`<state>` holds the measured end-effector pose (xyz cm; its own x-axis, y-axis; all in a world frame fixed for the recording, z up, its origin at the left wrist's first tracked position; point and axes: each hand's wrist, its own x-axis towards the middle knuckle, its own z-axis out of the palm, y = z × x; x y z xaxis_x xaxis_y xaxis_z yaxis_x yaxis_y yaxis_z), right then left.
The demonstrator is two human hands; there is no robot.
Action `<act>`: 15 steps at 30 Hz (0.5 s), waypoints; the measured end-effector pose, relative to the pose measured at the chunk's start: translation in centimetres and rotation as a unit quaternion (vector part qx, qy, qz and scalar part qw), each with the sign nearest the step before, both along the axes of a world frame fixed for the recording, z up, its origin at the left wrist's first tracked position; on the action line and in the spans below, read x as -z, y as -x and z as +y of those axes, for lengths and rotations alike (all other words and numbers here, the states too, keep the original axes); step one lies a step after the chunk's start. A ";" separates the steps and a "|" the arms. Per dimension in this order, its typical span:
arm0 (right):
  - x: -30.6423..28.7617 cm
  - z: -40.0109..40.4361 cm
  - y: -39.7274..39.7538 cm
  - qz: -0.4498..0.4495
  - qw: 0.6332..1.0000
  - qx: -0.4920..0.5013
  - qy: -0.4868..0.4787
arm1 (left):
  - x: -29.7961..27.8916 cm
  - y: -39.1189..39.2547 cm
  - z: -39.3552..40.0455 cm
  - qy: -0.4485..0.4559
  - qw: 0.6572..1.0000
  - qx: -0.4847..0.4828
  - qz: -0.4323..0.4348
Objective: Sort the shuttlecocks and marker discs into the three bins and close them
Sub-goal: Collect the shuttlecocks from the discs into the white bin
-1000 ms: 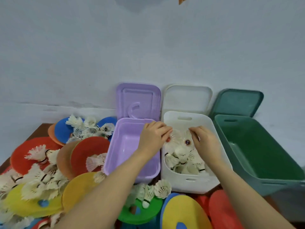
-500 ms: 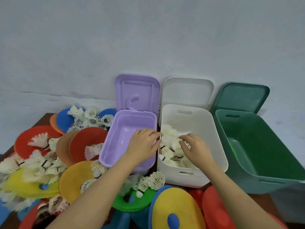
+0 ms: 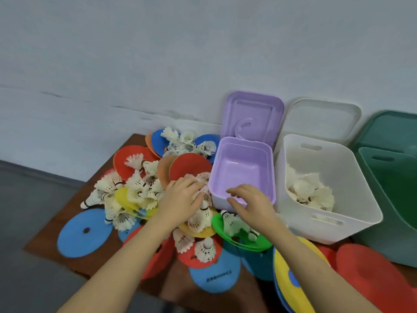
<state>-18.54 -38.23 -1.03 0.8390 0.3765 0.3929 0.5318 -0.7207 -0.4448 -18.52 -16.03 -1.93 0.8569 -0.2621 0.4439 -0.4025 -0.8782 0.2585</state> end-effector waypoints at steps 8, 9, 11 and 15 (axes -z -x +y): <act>6.4 4.9 4.3 0.086 0.985 -0.003 0.152 | 5.7 6.0 6.1 0.053 0.996 -0.036 0.053; 7.1 5.2 4.7 0.095 0.979 0.004 0.178 | 6.6 6.7 6.2 0.063 0.995 -0.042 0.063; 8.3 5.7 5.4 0.099 0.967 0.016 0.235 | 8.6 7.9 6.4 0.077 0.992 -0.060 0.085; 10.4 6.3 5.9 0.039 0.969 0.060 0.235 | 11.9 9.4 6.0 0.061 0.985 -0.084 0.136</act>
<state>-24.40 -31.92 -11.39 0.9079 0.3965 0.1362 0.4097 -0.9080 -0.0877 -27.94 -10.02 -13.79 0.9752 -0.0648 0.2117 -0.1551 -0.8823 0.4445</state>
